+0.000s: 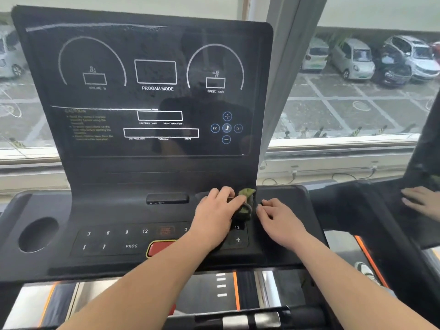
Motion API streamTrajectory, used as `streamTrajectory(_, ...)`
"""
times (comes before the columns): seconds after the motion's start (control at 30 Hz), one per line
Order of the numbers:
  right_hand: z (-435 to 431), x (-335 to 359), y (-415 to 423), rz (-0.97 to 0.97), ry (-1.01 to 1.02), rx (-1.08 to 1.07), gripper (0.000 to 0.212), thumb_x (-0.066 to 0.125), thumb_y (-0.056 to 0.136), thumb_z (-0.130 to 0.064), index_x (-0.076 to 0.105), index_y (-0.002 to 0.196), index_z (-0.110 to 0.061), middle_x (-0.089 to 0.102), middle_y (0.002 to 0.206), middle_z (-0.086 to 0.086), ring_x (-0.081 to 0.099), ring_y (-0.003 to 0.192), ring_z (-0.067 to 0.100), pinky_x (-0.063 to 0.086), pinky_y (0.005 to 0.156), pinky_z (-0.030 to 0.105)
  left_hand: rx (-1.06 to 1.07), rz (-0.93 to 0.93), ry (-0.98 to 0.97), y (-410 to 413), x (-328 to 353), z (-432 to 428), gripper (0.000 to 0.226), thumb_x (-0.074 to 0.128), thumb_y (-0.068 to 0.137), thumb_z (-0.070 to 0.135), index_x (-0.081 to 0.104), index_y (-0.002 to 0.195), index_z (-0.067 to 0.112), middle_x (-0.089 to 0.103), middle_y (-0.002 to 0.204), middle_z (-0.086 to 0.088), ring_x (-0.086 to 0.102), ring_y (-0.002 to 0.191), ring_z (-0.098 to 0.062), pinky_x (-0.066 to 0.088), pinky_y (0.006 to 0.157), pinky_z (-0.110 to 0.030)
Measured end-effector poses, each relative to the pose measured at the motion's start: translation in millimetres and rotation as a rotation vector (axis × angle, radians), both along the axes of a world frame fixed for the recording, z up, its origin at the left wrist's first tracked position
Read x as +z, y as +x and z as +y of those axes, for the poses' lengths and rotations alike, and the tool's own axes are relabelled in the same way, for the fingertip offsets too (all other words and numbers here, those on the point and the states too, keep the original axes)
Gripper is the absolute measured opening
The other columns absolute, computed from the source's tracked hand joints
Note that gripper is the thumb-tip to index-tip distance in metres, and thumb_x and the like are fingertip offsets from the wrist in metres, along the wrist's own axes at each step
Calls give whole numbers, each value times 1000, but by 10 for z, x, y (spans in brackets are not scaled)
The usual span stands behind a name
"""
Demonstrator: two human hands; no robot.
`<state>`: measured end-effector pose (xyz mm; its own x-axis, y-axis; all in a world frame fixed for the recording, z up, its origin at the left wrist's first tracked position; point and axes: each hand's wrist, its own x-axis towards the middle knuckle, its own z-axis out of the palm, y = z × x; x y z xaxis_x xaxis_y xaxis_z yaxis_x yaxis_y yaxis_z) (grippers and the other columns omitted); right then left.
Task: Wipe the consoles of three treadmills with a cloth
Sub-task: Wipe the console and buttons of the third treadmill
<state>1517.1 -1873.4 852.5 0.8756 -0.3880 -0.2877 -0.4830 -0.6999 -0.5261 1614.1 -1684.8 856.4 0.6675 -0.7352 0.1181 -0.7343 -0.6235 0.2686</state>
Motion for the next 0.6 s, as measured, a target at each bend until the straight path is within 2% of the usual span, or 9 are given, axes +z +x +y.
streamTrajectory(0.1, 5, -32, 0, -3, 37, -47, 49, 40, 106, -52, 67, 137, -24, 52, 148, -13, 53, 129, 10, 45, 102, 32, 65, 64, -52, -44, -49, 1, 59, 68, 88, 19, 52, 140, 40, 48, 128, 8, 48, 109, -20, 48, 81, -33)
streamTrajectory(0.17, 4, -25, 6, -13, 102, -127, 49, 42, 105, -51, 59, 142, -23, 57, 144, -11, 56, 118, 9, 46, 96, 34, 43, 132, -52, -67, -27, 11, 57, 65, 90, 21, 50, 141, 43, 46, 130, 10, 47, 112, -19, 49, 84, -34)
streamTrajectory(0.23, 4, -6, 20, -22, 131, -169, 47, 43, 105, -49, 55, 142, -22, 60, 141, -9, 57, 117, 12, 46, 94, 36, -1, 197, -31, -134, 11, 50, 54, 62, 92, 24, 49, 142, 43, 47, 131, 10, 47, 115, -20, 50, 89, -35)
streamTrajectory(0.33, 10, 2, 45, -10, 120, -182, 43, 42, 104, -49, 56, 136, -24, 62, 138, -8, 58, 112, 14, 46, 92, 37, -49, 298, -24, -296, 48, 107, 50, 58, 90, 33, 54, 139, 43, 52, 130, 9, 52, 116, -20, 51, 96, -38)
streamTrajectory(0.4, 23, -1, 51, -5, 99, -178, 44, 41, 103, -52, 58, 131, -24, 62, 135, -9, 57, 107, 13, 47, 89, 37, -92, 327, -9, -480, 43, 134, 48, 55, 85, 37, 59, 133, 41, 55, 124, 8, 56, 113, -22, 53, 94, -41)
streamTrajectory(0.5, 50, -8, 72, -10, 79, -178, 51, 39, 101, -56, 61, 132, -21, 60, 136, -12, 58, 111, 12, 47, 88, 36, -139, 364, 40, -700, 28, 189, 45, 53, 85, 38, 60, 130, 39, 57, 121, 6, 59, 111, -25, 52, 90, -39)
streamTrajectory(0.6, 80, -9, 39, -17, 88, -195, 55, 38, 99, -60, 63, 130, -22, 58, 141, -15, 59, 121, 15, 49, 97, 39, -249, 396, 116, -865, 115, 248, 36, 57, 85, 32, 65, 121, 32, 60, 114, -2, 61, 109, -32, 51, 86, -40)
